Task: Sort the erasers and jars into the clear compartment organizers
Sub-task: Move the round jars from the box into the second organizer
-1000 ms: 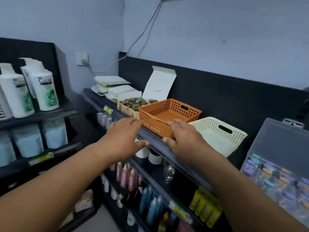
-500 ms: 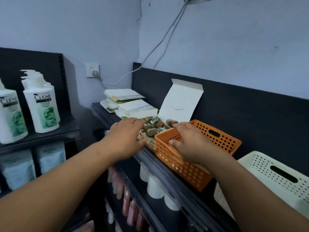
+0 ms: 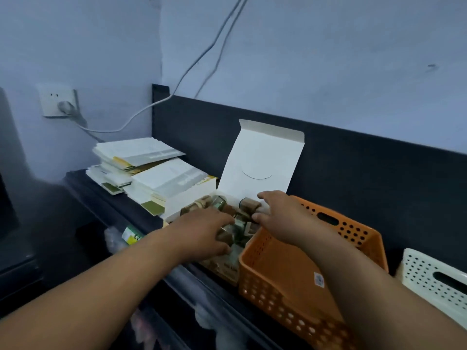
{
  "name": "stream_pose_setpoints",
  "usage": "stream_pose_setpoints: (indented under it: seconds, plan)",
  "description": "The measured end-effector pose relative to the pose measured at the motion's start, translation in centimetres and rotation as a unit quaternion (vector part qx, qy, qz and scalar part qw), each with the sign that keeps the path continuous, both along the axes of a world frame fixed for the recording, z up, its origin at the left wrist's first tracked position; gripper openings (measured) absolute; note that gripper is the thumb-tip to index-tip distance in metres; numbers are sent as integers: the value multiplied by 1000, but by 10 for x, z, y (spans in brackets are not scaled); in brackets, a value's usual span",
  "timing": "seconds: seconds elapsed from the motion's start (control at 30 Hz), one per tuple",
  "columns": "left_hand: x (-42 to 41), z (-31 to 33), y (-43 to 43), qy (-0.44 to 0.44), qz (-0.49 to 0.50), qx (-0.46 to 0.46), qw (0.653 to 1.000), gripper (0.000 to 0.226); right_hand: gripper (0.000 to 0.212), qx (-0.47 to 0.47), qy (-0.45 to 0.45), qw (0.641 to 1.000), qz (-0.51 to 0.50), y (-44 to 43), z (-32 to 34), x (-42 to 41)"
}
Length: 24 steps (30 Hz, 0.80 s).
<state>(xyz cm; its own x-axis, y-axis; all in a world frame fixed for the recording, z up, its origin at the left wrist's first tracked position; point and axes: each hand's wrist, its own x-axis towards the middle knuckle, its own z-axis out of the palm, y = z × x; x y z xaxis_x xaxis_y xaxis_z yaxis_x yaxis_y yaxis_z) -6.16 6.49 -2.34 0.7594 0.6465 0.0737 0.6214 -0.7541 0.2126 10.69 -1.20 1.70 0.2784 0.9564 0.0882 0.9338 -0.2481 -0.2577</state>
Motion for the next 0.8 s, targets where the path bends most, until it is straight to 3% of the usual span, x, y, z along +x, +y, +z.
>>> stream_pose_setpoints:
  seconds: [0.17, 0.33, 0.53, 0.63, 0.8]
  plan:
    - [6, -4, 39, 19, -66, -20, 997, 46, 50, -28, -34, 998, -35, 43, -4, 0]
    - [3, 5, 62, -80, -100, -118, 985, 24, 59, -89, -69, 992, -59, 78, -13, 8]
    - [3, 10, 91, -245, -81, -308, 916, 16, 47, -129, -89, 984, -90, 105, -26, 13]
    - [9, 10, 102, -278, -57, -365, 887, 16, 24, -113, -100, 985, -88, 111, -31, 12]
    - [17, 12, 109, -327, -37, -449, 831, 13, 24, -82, -98, 988, -83, 110, -31, 12]
